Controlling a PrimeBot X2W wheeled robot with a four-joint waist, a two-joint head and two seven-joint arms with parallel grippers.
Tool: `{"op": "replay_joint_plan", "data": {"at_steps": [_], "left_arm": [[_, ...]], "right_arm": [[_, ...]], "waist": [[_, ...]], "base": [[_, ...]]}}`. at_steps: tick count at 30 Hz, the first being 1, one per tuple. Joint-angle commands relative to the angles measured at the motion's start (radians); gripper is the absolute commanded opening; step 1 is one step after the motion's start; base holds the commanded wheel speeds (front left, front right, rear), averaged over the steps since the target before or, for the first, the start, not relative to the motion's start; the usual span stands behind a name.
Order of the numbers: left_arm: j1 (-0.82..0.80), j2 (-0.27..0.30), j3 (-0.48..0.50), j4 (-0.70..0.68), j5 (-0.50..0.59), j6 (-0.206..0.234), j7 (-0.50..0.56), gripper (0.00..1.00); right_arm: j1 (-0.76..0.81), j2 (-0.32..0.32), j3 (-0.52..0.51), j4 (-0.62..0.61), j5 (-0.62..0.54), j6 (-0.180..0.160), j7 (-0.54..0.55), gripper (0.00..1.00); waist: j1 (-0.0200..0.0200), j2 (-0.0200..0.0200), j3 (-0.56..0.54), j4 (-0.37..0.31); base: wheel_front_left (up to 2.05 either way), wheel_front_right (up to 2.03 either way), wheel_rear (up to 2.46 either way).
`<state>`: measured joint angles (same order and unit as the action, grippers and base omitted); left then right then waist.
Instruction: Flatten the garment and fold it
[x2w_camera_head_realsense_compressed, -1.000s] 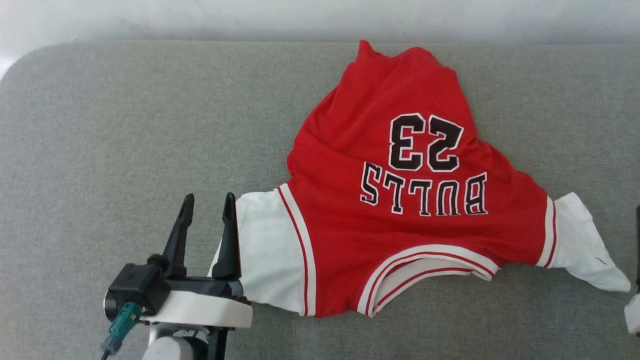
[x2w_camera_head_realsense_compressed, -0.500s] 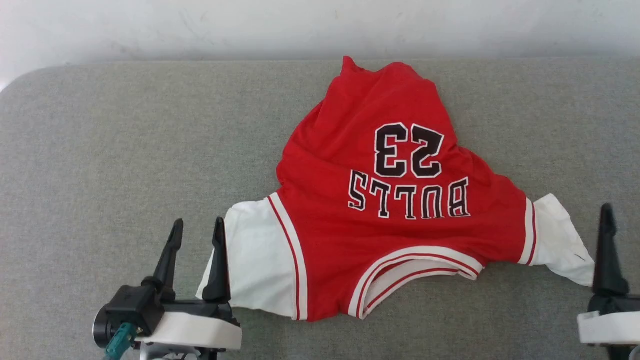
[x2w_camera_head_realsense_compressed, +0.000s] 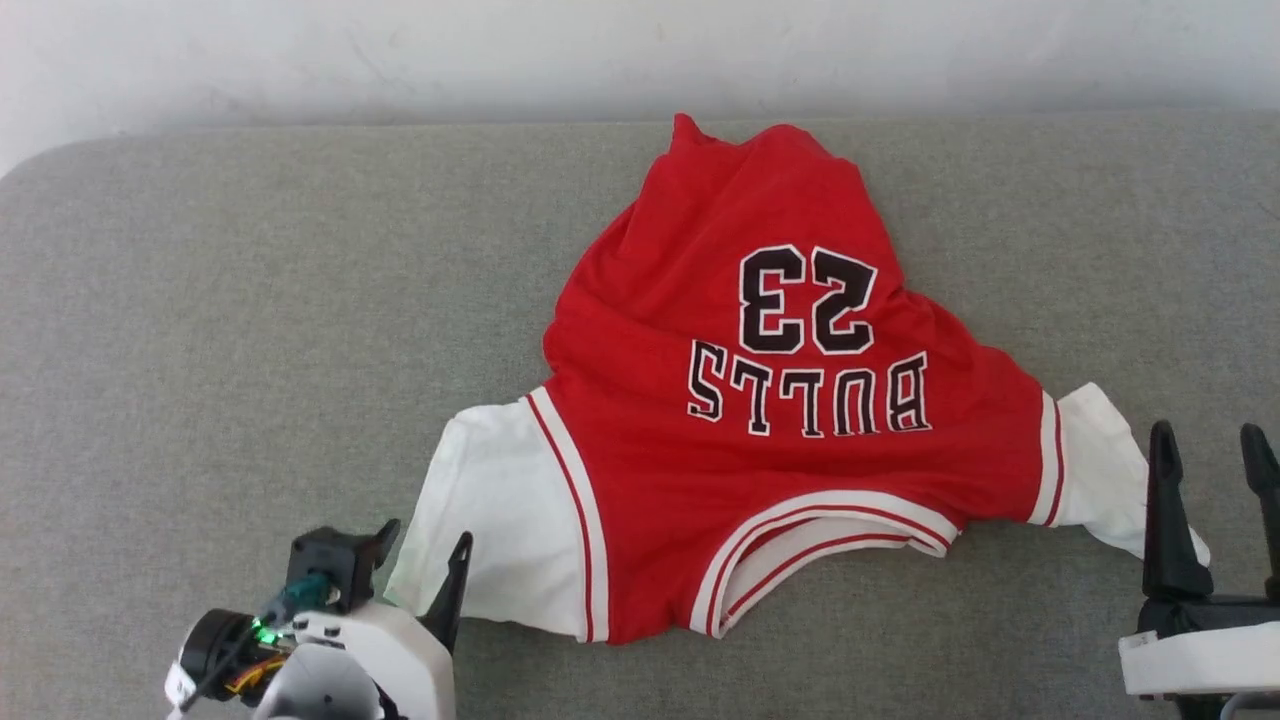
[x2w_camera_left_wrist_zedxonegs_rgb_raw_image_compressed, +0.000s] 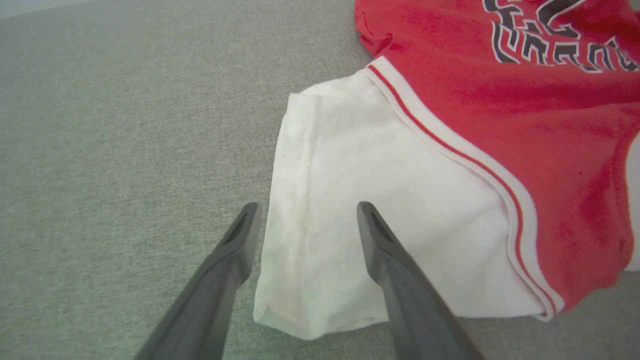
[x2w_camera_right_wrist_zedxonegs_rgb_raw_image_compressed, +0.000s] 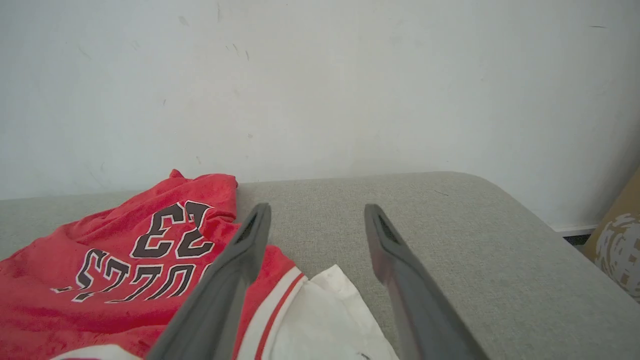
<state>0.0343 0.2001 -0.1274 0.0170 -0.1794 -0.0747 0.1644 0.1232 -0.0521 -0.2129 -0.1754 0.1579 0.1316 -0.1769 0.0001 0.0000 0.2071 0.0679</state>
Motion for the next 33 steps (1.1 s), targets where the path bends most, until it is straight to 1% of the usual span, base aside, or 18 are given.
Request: {"op": "replay_joint_plan", "data": {"at_steps": [1, 3, 5, 6, 8, 11, 12, 13, 14, 16, 18, 21, 24, 26, 30, 33], "left_arm": [[-0.021, 0.017, -0.005, -0.009, -0.01, -0.012, 0.053, 1.0], [-0.03, 0.035, -0.004, -0.015, -0.018, -0.015, 0.123, 1.0], [-0.039, 0.044, 0.005, -0.006, -0.031, -0.007, 0.195, 1.0], [-0.039, 0.044, 0.009, 0.004, -0.039, 0.002, 0.242, 1.0], [-0.035, 0.048, -0.001, 0.015, -0.055, 0.002, 0.345, 1.0], [-0.023, 0.043, -0.034, 0.012, -0.116, -0.016, 0.513, 1.0], [-0.021, 0.043, -0.045, 0.001, -0.139, -0.023, 0.557, 0.5], [-0.024, 0.046, -0.053, -0.014, -0.157, -0.028, 0.58, 0.13], [-0.031, 0.049, -0.056, -0.03, -0.17, -0.032, 0.588, 0.0], [-0.045, 0.052, -0.055, -0.063, -0.184, -0.036, 0.578, 0.0], [-0.059, 0.053, -0.045, -0.089, -0.186, -0.037, 0.545, 0.0], [-0.081, 0.049, -0.017, -0.111, -0.181, -0.027, 0.467, 0.0], [-0.098, 0.029, 0.024, -0.124, -0.172, 0.007, 0.367, 0.0], [-0.104, 0.005, 0.059, -0.132, -0.174, 0.039, 0.295, 0.0], [-0.061, -0.043, 0.109, -0.15, -0.224, 0.076, 0.231, 0.0], [0.008, -0.063, 0.167, -0.182, -0.263, 0.11, 0.203, 0.0]], "right_arm": [[-0.009, 0.002, 0.007, 0.004, -0.002, -0.001, 0.0, 1.0], [-0.012, 0.002, 0.011, 0.004, -0.001, -0.001, 0.0, 1.0], [-0.018, 0.002, 0.015, 0.005, 0.0, -0.001, -0.002, 1.0], [-0.021, 0.002, 0.017, 0.006, 0.001, -0.001, -0.003, 1.0], [-0.027, 0.002, 0.019, 0.009, 0.002, -0.001, -0.004, 1.0], [-0.035, 0.002, 0.019, 0.021, 0.004, -0.001, -0.009, 1.0], [-0.038, 0.002, 0.018, 0.025, 0.006, -0.001, -0.011, 1.0], [-0.04, 0.002, 0.018, 0.029, 0.007, -0.001, -0.013, 1.0], [-0.043, 0.002, 0.018, 0.033, 0.008, -0.001, -0.015, 1.0], [-0.047, 0.002, 0.018, 0.042, 0.012, -0.001, -0.019, 1.0], [-0.05, 0.002, 0.018, 0.05, 0.015, -0.001, -0.023, 1.0], [-0.054, 0.002, 0.017, 0.061, 0.018, -0.001, -0.029, 1.0], [-0.057, 0.002, 0.014, 0.069, 0.02, -0.001, -0.033, 1.0], [-0.057, 0.002, 0.014, 0.073, 0.021, -0.001, -0.035, 1.0], [-0.053, 0.002, 0.014, 0.078, 0.02, -0.001, -0.035, 1.0], [-0.047, 0.002, 0.011, 0.079, 0.021, -0.001, -0.034, 1.0]], "waist": [[-0.0001, 0.0, 0.013, -0.002], [-0.0001, 0.0, 0.025, -0.004], [-0.0001, 0.0, 0.035, -0.008], [-0.0001, 0.0, 0.04, -0.01], [-0.0001, 0.0, 0.047, -0.013], [-0.0001, 0.0, 0.055, -0.018], [-0.0001, 0.0, 0.058, -0.02], [-0.0001, 0.0, 0.06, -0.022], [-0.0001, 0.0, 0.062, -0.023], [-0.0001, 0.0, 0.063, -0.024], [-0.0001, 0.0, 0.063, -0.025], [-0.0001, 0.0, 0.059, -0.025], [-0.0001, 0.0, 0.051, -0.022], [-0.0001, 0.0, 0.046, -0.02], [-0.0001, 0.0, 0.032, -0.015], [-0.0001, 0.0, 0.025, -0.01]], "base": [[0.0, 0.0, 0.0], [0.0, 0.0, 0.0], [0.0, 0.0, 0.0], [0.0, 0.0, 0.0], [0.0, 0.0, 0.0], [0.0, 0.0, 0.0], [0.0, 0.0, 0.0], [0.0, 0.0, 0.0], [0.0, 0.0, 0.0], [0.0, 0.0, 0.0], [0.0, 0.0, 0.0], [0.0, 0.0, 0.0], [0.0, 0.0, 0.0], [0.0, 0.0, 0.0], [0.0, 0.0, 0.0], [0.0, 0.0, 0.0]]}}
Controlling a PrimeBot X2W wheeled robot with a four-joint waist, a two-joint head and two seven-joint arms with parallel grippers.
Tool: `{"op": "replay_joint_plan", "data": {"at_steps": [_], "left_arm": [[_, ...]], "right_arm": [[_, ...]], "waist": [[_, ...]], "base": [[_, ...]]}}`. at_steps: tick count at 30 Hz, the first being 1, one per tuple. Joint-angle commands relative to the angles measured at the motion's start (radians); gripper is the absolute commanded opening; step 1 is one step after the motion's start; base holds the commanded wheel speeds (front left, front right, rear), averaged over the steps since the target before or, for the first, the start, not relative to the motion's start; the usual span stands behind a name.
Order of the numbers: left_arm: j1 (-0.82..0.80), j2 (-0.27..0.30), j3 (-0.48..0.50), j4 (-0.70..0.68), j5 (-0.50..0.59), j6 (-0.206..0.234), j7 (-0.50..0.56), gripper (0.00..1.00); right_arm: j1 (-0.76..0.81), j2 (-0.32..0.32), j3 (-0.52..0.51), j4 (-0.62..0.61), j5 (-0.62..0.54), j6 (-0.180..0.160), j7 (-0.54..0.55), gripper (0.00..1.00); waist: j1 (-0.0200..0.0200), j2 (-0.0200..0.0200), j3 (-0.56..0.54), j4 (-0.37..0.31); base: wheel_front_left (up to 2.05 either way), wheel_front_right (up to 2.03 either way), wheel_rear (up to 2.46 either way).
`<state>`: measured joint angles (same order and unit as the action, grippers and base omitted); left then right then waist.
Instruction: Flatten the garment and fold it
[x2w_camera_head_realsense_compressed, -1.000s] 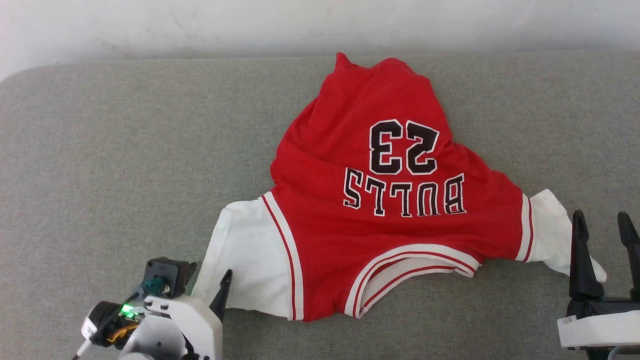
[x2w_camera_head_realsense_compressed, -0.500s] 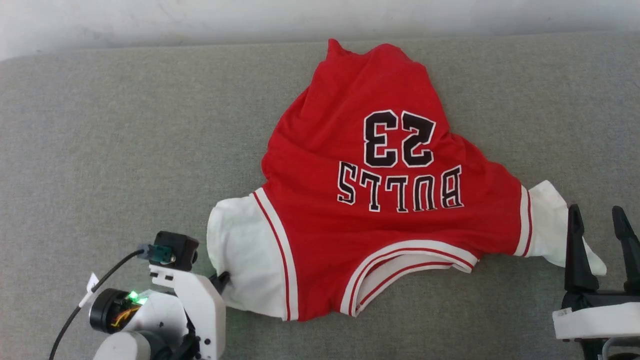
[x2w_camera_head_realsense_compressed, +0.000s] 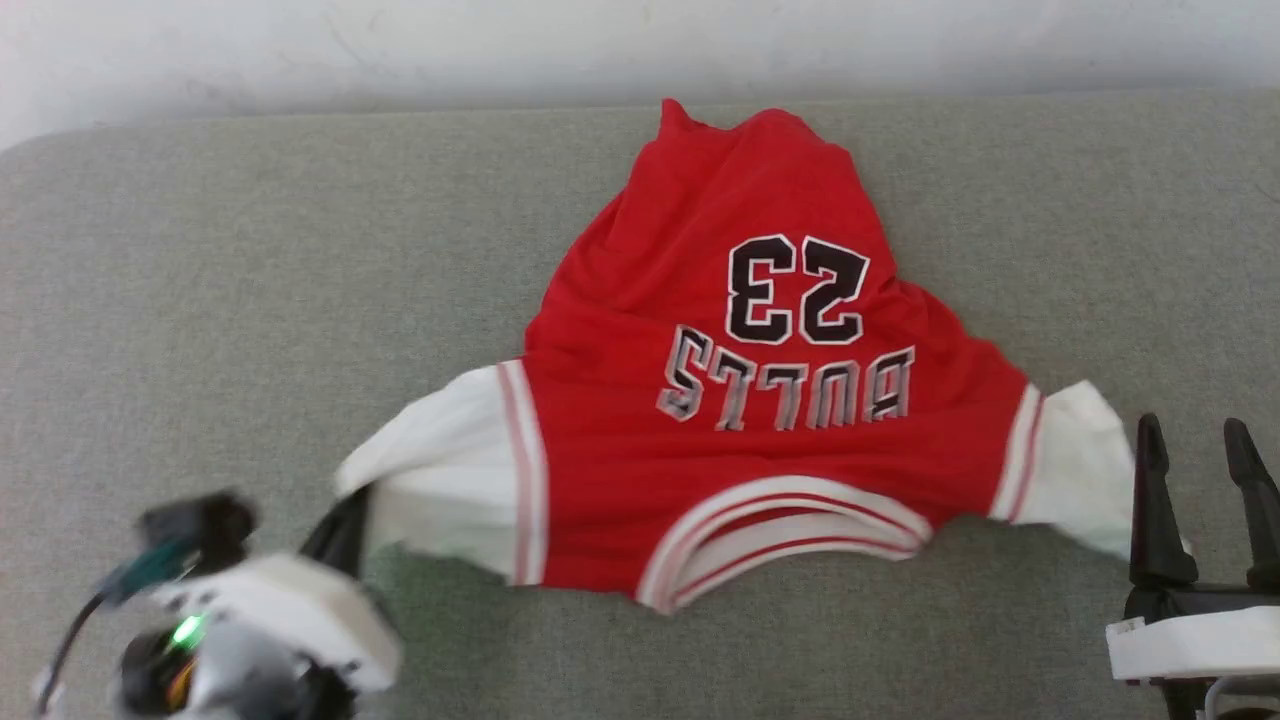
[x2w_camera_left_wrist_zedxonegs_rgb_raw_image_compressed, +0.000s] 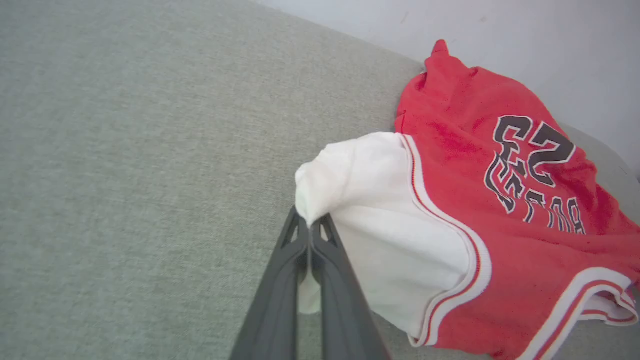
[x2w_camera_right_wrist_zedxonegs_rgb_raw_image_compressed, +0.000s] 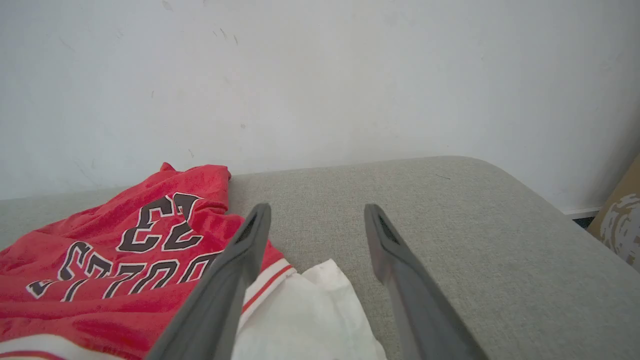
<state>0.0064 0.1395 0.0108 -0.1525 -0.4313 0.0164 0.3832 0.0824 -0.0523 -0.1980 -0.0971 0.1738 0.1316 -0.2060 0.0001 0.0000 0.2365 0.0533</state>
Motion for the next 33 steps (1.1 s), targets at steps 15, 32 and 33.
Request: {"op": "replay_joint_plan", "data": {"at_steps": [15, 32, 33], "left_arm": [[0.123, -0.033, 0.062, -0.053, -0.026, 0.06, -0.091, 0.0], [0.063, -0.036, 0.01, -0.008, -0.034, 0.036, -0.105, 0.0], [0.061, -0.034, 0.008, -0.006, -0.034, 0.035, -0.104, 0.0]], "right_arm": [[-0.003, 0.002, 0.088, -0.031, -0.064, -0.001, 0.311, 1.0], [0.042, -0.072, 0.122, -0.116, -0.056, -0.001, 0.762, 1.0], [0.035, -0.08, 0.128, -0.101, -0.055, -0.001, 0.762, 1.0]], "waist": [[-0.0001, 0.0, 0.023, 0.059], [-0.0001, 0.0, 0.083, 0.084], [-0.0001, 0.0, 0.084, 0.085]], "base": [[0.0, 0.0, 0.0], [0.0, 0.0, 0.0], [0.0, 0.0, 0.0]]}}
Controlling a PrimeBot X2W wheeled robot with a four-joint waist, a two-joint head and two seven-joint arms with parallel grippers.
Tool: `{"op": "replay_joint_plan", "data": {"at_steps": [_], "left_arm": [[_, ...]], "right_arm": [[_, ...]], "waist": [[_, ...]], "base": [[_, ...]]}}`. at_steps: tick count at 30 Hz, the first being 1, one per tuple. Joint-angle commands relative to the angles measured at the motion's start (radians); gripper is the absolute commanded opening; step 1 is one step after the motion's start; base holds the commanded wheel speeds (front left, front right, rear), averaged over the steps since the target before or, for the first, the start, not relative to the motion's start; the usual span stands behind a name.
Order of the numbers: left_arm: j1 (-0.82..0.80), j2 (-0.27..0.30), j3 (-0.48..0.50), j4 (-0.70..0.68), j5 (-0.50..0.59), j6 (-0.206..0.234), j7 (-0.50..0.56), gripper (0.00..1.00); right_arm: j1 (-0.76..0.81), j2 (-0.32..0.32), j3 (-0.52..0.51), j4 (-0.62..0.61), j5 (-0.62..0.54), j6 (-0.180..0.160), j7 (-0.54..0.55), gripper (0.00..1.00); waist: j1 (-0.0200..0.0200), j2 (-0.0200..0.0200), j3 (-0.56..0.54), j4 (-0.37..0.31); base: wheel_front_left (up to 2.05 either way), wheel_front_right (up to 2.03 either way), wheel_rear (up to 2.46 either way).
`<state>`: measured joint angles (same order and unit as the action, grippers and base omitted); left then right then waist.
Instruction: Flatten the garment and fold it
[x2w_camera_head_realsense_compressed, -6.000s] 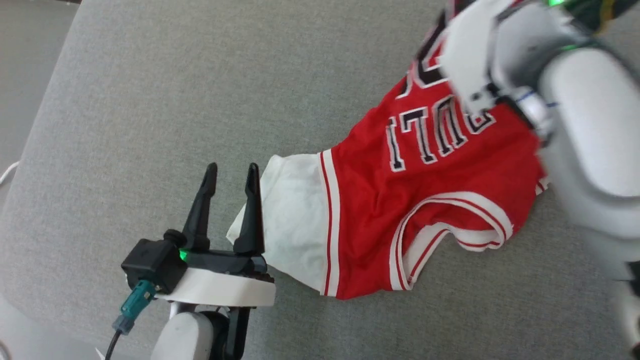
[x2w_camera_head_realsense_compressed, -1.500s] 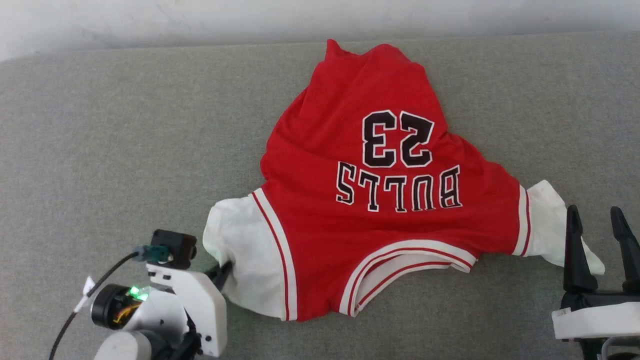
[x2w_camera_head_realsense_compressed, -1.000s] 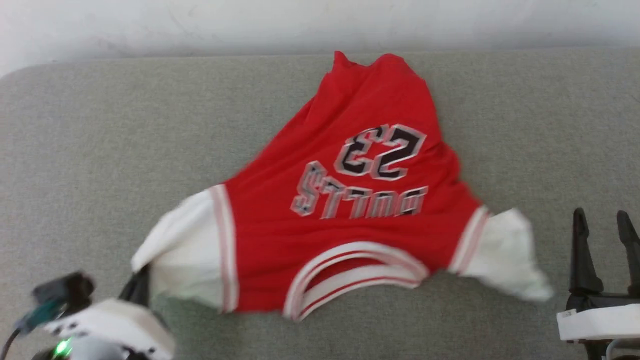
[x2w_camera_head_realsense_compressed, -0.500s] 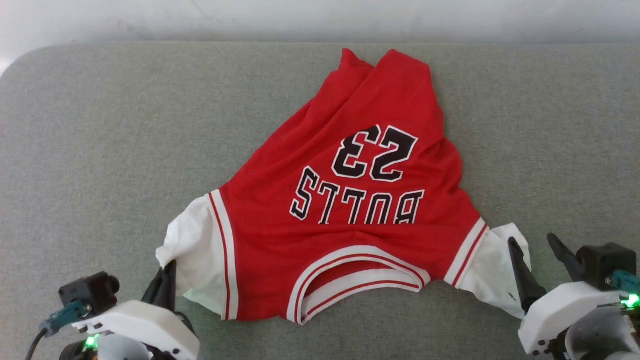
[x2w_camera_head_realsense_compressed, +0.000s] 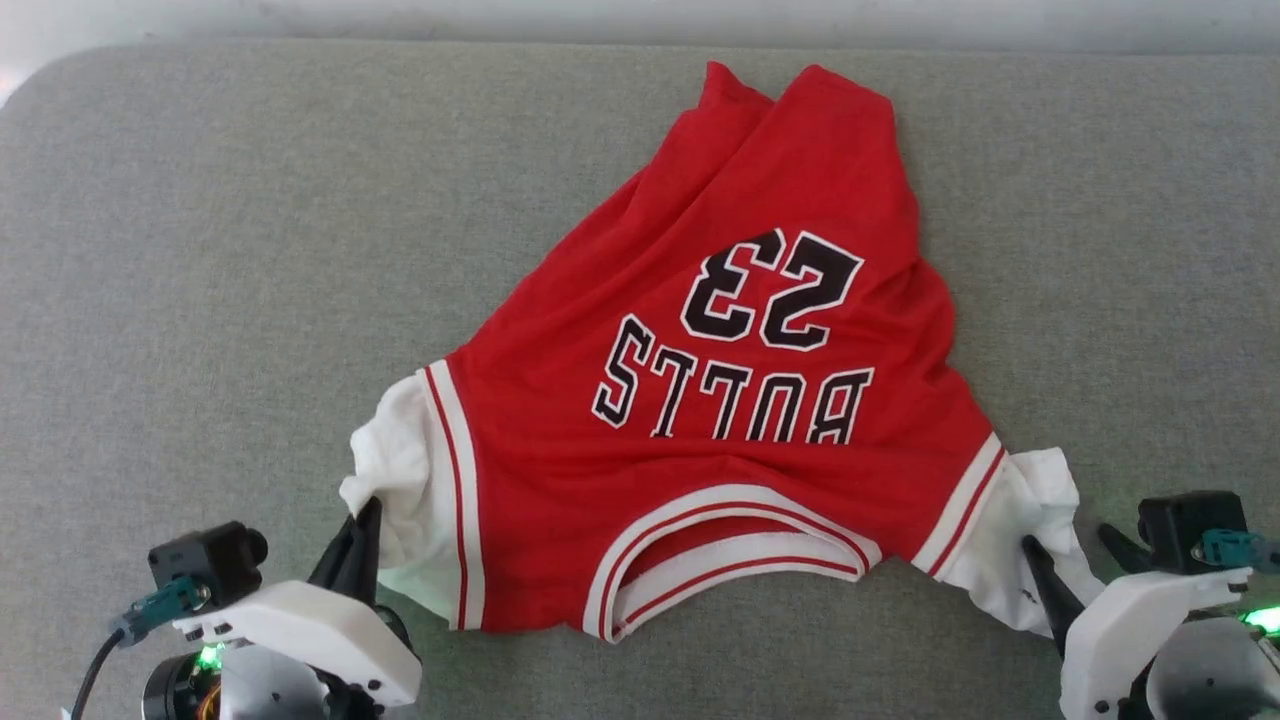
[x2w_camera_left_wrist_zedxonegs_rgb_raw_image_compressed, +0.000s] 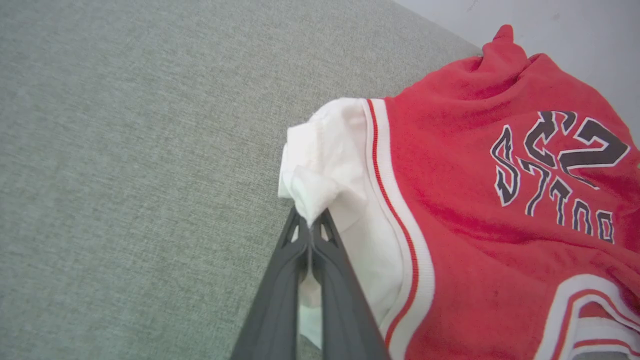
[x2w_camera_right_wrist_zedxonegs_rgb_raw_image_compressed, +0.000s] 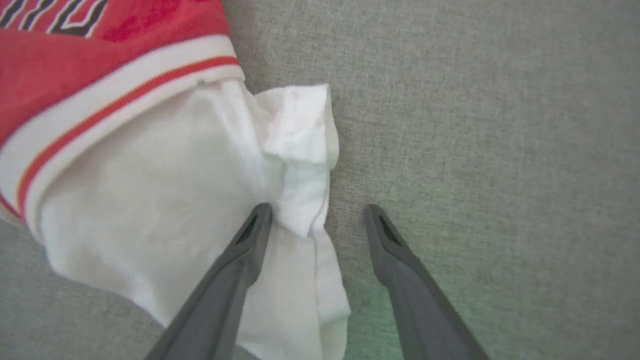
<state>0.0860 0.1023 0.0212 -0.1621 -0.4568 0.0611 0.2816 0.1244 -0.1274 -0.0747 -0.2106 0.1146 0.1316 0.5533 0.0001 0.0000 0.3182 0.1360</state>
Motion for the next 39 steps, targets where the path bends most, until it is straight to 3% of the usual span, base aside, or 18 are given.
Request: {"op": "replay_joint_plan", "data": {"at_steps": [1, 2, 3, 4, 9, 15, 23, 27, 32, 39], "left_arm": [[-0.02, 0.004, -0.004, 0.004, -0.008, -0.01, -0.001, 0.0], [-0.021, 0.004, -0.007, 0.006, -0.009, -0.011, 0.0, 0.0], [-0.021, 0.003, -0.009, 0.007, -0.01, -0.011, 0.001, 0.0], [-0.021, 0.004, -0.01, 0.009, -0.01, -0.011, 0.002, 0.0], [-0.009, 0.003, -0.008, 0.01, -0.017, -0.008, 0.001, 0.0], [-0.023, -0.008, -0.002, -0.029, -0.052, -0.017, -0.033, 0.0], [-0.215, -0.024, -0.022, -0.093, -0.113, -0.044, -0.074, 0.0], [-0.365, -0.006, -0.034, -0.086, -0.122, -0.049, -0.028, 0.0], [-0.582, 0.044, -0.044, -0.033, -0.103, -0.044, 0.051, 0.0], [-0.886, 0.096, -0.023, 0.094, -0.084, 0.017, 0.166, 0.0]], "right_arm": [[-0.014, -0.011, 0.011, 0.029, 0.008, -0.001, 0.003, 1.0], [-0.018, -0.017, 0.019, 0.049, 0.014, -0.001, 0.01, 0.84], [-0.02, -0.021, 0.031, 0.066, 0.024, -0.001, 0.02, 0.22], [-0.022, -0.018, 0.036, 0.076, 0.038, -0.001, 0.026, 0.0], [-0.035, -0.015, 0.04, 0.067, 0.068, -0.001, 0.011, 0.0], [-0.082, 0.03, -0.025, 0.002, 0.087, -0.001, -0.126, 0.0], [-0.306, 0.071, -0.053, -0.066, 0.161, -0.001, -0.287, 0.0], [-0.459, 0.069, -0.016, -0.057, 0.167, -0.001, -0.269, 0.0], [-0.668, 0.022, 0.039, -0.023, 0.159, -0.001, -0.224, 0.0], [-0.958, 0.001, 0.054, 0.102, 0.161, -0.001, -0.112, 0.0]], "waist": [[-0.0001, 0.0, 0.003, 0.004], [-0.0001, 0.0, 0.002, 0.006], [-0.0001, 0.0, -0.001, 0.008], [-0.0001, 0.0, -0.004, 0.01], [-0.0001, 0.0, -0.033, 0.004], [-0.0001, 0.0, -0.094, -0.024], [-0.0001, 0.0, -0.182, -0.085], [-0.0001, 0.0, -0.215, -0.112], [-0.0001, 0.0, -0.231, -0.14], [-0.0001, 0.0, -0.193, -0.186]], "base": [[0.0, 0.0, 0.0], [0.0, 0.0, 0.0], [0.0, 0.0, 0.0], [0.0, 0.0, 0.0], [0.0, 0.0, 0.0], [0.0, 0.0, 0.0], [0.0, 0.0, 0.0], [0.0, 0.0, 0.0], [0.0, 0.0, 0.0], [0.0, 0.0, 0.0]]}}
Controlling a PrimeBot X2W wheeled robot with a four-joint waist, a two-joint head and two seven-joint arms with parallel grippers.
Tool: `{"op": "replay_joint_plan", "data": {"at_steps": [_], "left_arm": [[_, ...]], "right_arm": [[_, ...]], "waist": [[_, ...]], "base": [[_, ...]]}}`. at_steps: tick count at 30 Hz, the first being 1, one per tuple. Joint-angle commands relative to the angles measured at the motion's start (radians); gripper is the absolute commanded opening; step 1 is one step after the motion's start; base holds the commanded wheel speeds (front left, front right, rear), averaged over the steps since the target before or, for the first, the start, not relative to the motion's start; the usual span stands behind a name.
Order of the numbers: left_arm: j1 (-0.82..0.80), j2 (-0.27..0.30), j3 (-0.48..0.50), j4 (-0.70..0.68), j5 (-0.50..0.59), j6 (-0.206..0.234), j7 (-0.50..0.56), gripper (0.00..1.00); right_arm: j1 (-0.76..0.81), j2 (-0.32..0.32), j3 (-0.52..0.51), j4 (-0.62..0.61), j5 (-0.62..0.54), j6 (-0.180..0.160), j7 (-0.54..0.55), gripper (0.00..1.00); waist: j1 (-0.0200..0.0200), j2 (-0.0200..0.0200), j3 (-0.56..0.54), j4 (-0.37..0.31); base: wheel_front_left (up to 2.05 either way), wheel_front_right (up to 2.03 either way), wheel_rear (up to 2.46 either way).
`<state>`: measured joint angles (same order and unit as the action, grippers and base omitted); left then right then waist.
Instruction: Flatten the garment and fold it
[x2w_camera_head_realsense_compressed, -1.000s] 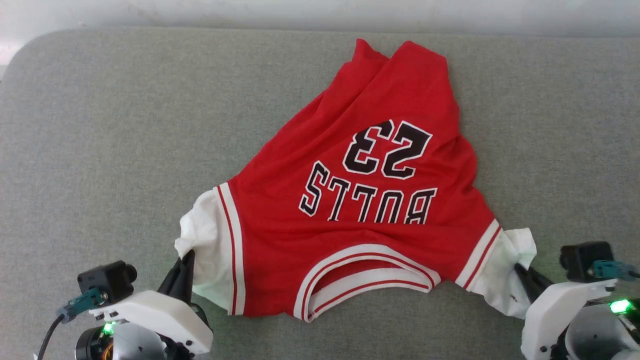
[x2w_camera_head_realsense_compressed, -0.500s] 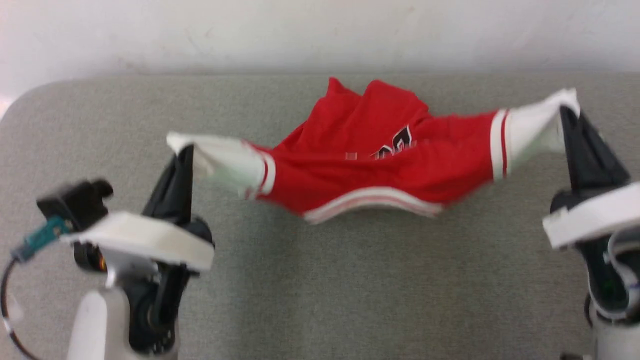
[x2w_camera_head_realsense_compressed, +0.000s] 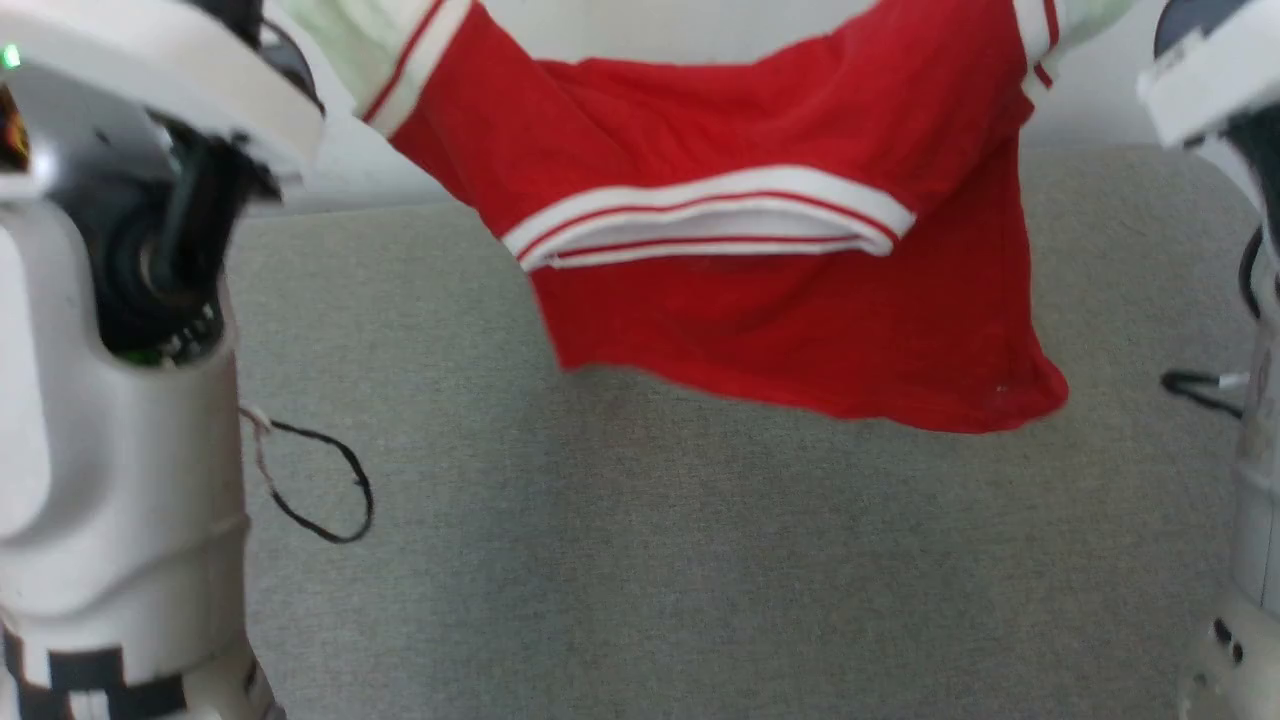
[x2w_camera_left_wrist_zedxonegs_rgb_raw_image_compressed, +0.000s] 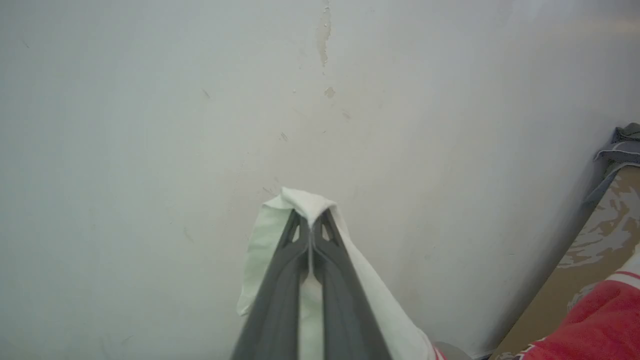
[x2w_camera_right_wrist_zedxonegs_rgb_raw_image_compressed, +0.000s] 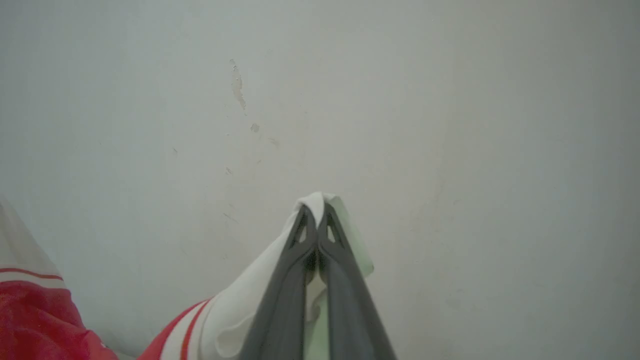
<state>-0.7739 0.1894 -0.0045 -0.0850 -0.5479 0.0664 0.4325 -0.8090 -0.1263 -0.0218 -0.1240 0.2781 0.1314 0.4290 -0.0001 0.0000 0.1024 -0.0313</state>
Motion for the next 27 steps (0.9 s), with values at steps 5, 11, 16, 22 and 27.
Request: {"op": "replay_joint_plan", "data": {"at_steps": [5, 11, 16, 22, 27], "left_arm": [[-0.141, 0.052, 0.0, 0.108, 0.034, 0.051, 0.099, 0.0], [-0.311, 0.076, -0.007, 0.182, 0.081, 0.077, 0.088, 0.0], [-0.496, 0.083, -0.013, 0.233, 0.124, 0.09, 0.017, 0.0], [-0.614, 0.07, 0.004, 0.278, 0.129, 0.093, -0.089, 0.0], [-0.641, 0.06, 0.06, 0.327, 0.088, 0.079, -0.208, 0.0]], "right_arm": [[-0.143, 0.0, 0.021, 0.117, -0.037, -0.001, 0.084, 0.0], [-0.314, -0.021, 0.029, 0.23, -0.116, -0.001, 0.084, 0.0], [-0.487, -0.047, 0.035, 0.329, -0.2, -0.001, 0.026, 0.0], [-0.608, -0.037, -0.007, 0.427, -0.255, -0.001, -0.06, 0.0], [-0.642, -0.041, -0.011, 0.513, -0.285, -0.001, -0.149, 0.0]], "waist": [[0.0001, 0.0, 0.099, -0.052], [0.0001, 0.0, 0.26, -0.058], [0.0001, 0.0, 0.408, -0.048], [0.0001, 0.0, 0.529, -0.026], [0.0001, 0.0, 0.613, -0.011]], "base": [[0.0, 0.0, 0.0], [0.0, 0.0, 0.0], [0.0, 0.0, 0.0], [0.0, 0.0, 0.0], [0.0, 0.0, 0.0]]}}
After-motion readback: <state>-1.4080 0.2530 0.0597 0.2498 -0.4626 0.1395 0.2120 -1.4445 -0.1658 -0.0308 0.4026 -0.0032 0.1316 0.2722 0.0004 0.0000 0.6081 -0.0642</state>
